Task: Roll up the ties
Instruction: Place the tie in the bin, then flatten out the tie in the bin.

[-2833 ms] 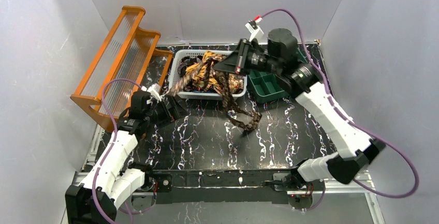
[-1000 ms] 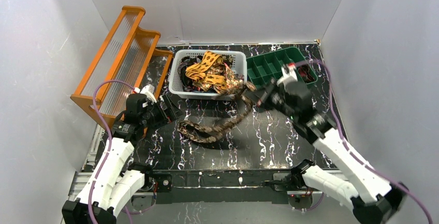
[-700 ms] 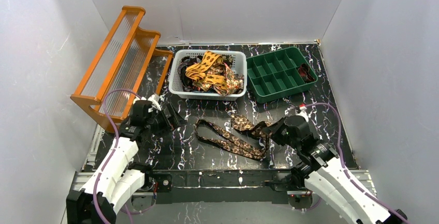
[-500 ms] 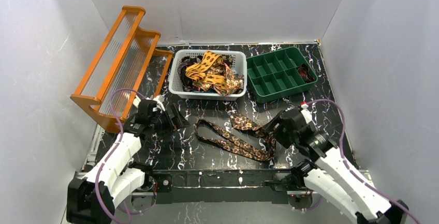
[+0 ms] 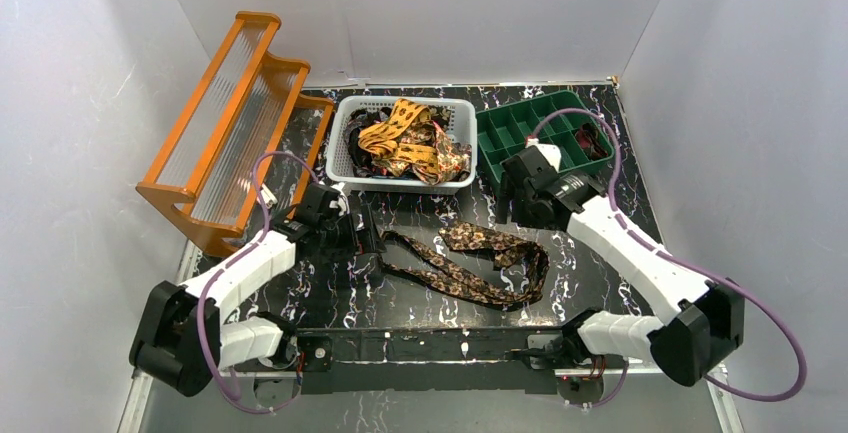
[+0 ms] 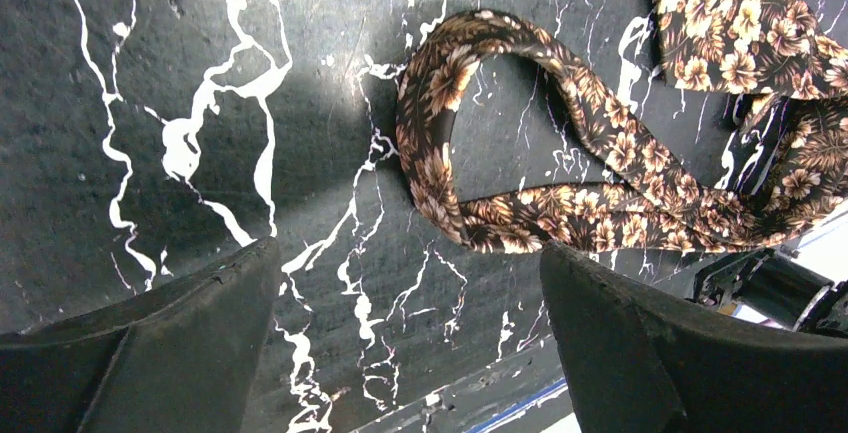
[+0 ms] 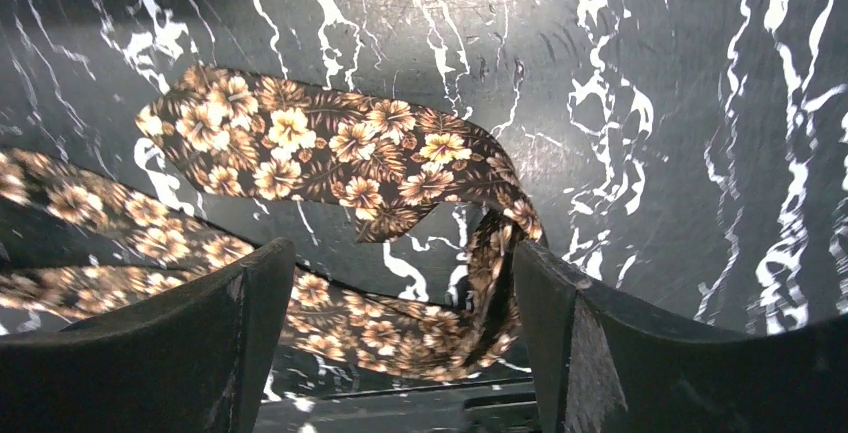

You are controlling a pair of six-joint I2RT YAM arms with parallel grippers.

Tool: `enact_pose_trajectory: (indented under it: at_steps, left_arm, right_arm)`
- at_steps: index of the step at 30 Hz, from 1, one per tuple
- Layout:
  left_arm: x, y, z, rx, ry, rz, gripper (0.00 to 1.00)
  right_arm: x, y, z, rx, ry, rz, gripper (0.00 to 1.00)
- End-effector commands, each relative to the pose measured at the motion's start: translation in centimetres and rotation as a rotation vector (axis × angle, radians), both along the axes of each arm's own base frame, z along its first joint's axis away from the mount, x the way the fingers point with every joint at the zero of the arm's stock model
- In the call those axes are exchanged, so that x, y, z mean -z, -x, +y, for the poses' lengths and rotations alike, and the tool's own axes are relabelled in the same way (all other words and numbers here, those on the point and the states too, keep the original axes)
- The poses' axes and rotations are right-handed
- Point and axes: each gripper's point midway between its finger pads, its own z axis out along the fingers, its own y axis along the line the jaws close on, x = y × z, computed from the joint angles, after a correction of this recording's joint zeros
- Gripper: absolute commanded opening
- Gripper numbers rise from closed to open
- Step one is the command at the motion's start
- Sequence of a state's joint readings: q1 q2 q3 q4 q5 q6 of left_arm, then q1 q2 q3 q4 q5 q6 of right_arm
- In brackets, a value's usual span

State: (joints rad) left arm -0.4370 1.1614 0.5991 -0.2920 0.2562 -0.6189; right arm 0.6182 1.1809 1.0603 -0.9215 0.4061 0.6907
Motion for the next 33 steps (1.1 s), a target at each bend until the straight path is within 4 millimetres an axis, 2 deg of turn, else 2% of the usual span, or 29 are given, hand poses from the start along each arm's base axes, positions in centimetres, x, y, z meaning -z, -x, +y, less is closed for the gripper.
enact_pose_trajectory:
  at_steps: [1, 2, 4, 9, 12, 13, 15, 17, 20, 22, 23, 26, 28, 29, 33]
  left_arm:
    - [-0.8, -1.4, -0.3, 0.046, -0.033, -0.048, 0.98]
    - [-0.8, -1.5, -0.5, 0.057, -0.032, -0.044, 0.98]
    - [-0.7, -1.8, -0.7, 0.077, -0.038, -0.044, 0.98]
    - [-0.5, -1.7, -1.8, 0.16, -0.026, -0.034, 0.98]
    - [0.2, -1.3, -2.2, 0.201, -0.031, -0.014, 0.98]
    - [0.5, -1.2, -2.3, 0.212, -0.034, -0.009, 0.98]
    - [0.9, -1.1, -2.7, 0.235, -0.039, -0.002, 0.97]
    - [1.4, -1.0, -2.8, 0.248, -0.059, 0.007, 0.95]
    - [2.2, -0.8, -3.1, 0.268, -0.076, 0.023, 0.86]
    - [2.7, -0.6, -2.6, 0.262, -0.104, 0.029, 0.74]
    - [3.0, -0.6, -2.2, 0.246, -0.123, 0.03, 0.65]
    - [3.4, -0.5, -1.3, 0.194, -0.157, 0.023, 0.43]
    - [3.0, -0.5, -0.4, 0.158, -0.183, -0.002, 0.32]
    - [2.8, -0.3, 0.1, 0.139, -0.194, -0.01, 0.28]
    - [1.8, 0.1, 1.0, 0.086, -0.194, -0.044, 0.22]
  right_arm:
    - [-0.4, -0.7, 1.1, -0.329, 0.094, 0.021, 0.88]
    - [0.2, -0.6, 1.7, -0.386, 0.095, 0.059, 0.88]
    - [1.6, -0.4, 1.6, -0.419, 0.148, 0.165, 0.88]
    - [3.3, -0.3, 2.8, -0.527, 0.177, 0.346, 0.88]
    - [3.5, -0.1, 3.8, -0.688, 0.155, 0.354, 0.88]
    - [3.7, -0.2, 3.6, -0.736, 0.173, 0.347, 0.88]
    - [3.7, -1.3, 1.8, -0.773, 0.3, 0.32, 0.89]
    - [3.3, -1.8, 2.0, -0.859, 0.309, 0.256, 0.9]
    - [3.9, -1.1, 3.3, -1.072, 0.256, 0.131, 0.94]
    - [4.1, -1.0, 2.9, -1.154, 0.293, 0.062, 0.98]
    - [4.3, -1.1, 2.5, -1.179, 0.32, 0.045, 0.99]
    - [5.9, -0.2, 1.3, -1.235, 0.344, 0.102, 0.99]
    - [7.4, 0.4, 0.8, -1.27, 0.346, 0.155, 0.97]
    - [7.8, 0.4, 0.7, -1.284, 0.355, 0.164, 0.96]
    - [9.7, 0.7, 0.8, -1.368, 0.35, 0.156, 0.92]
